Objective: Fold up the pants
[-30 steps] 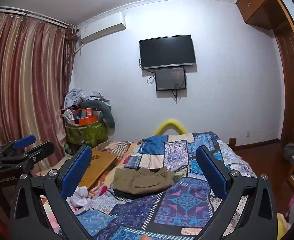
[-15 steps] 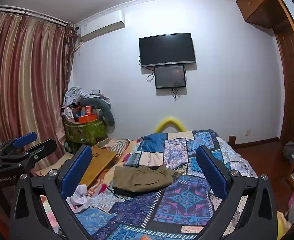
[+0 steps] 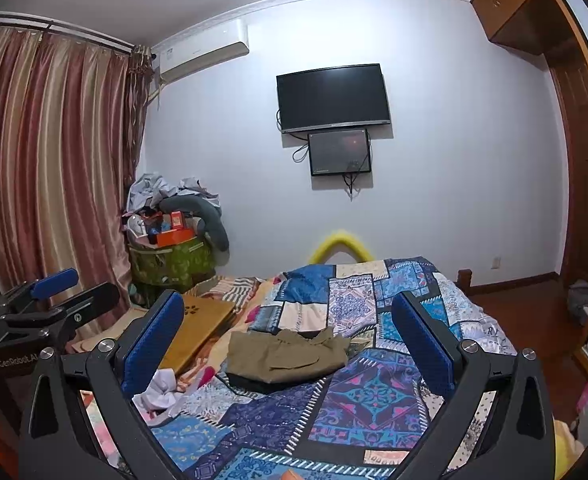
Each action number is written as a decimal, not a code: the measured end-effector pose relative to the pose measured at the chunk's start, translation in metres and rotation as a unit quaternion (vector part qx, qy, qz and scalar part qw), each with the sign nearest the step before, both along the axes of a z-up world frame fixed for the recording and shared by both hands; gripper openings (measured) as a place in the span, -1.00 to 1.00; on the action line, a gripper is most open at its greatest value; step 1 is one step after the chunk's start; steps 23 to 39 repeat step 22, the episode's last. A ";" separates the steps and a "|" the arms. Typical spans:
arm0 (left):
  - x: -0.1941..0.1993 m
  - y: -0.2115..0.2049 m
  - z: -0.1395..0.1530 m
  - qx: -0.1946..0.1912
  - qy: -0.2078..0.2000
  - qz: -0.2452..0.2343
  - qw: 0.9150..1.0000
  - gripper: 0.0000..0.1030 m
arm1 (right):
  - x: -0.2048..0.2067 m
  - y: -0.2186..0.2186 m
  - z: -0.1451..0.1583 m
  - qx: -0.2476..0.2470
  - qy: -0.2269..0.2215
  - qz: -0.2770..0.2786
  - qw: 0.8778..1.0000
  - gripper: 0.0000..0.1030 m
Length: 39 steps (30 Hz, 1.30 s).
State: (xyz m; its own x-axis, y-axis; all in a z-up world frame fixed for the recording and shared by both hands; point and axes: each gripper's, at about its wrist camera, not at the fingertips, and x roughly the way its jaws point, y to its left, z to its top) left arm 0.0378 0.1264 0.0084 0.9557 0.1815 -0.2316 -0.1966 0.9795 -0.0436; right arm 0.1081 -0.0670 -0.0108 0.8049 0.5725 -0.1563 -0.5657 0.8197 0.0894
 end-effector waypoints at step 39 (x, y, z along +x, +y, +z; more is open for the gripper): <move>0.004 -0.002 -0.005 0.003 0.010 -0.014 1.000 1.00 | 0.005 -0.004 -0.003 0.002 0.005 -0.007 1.000 1.00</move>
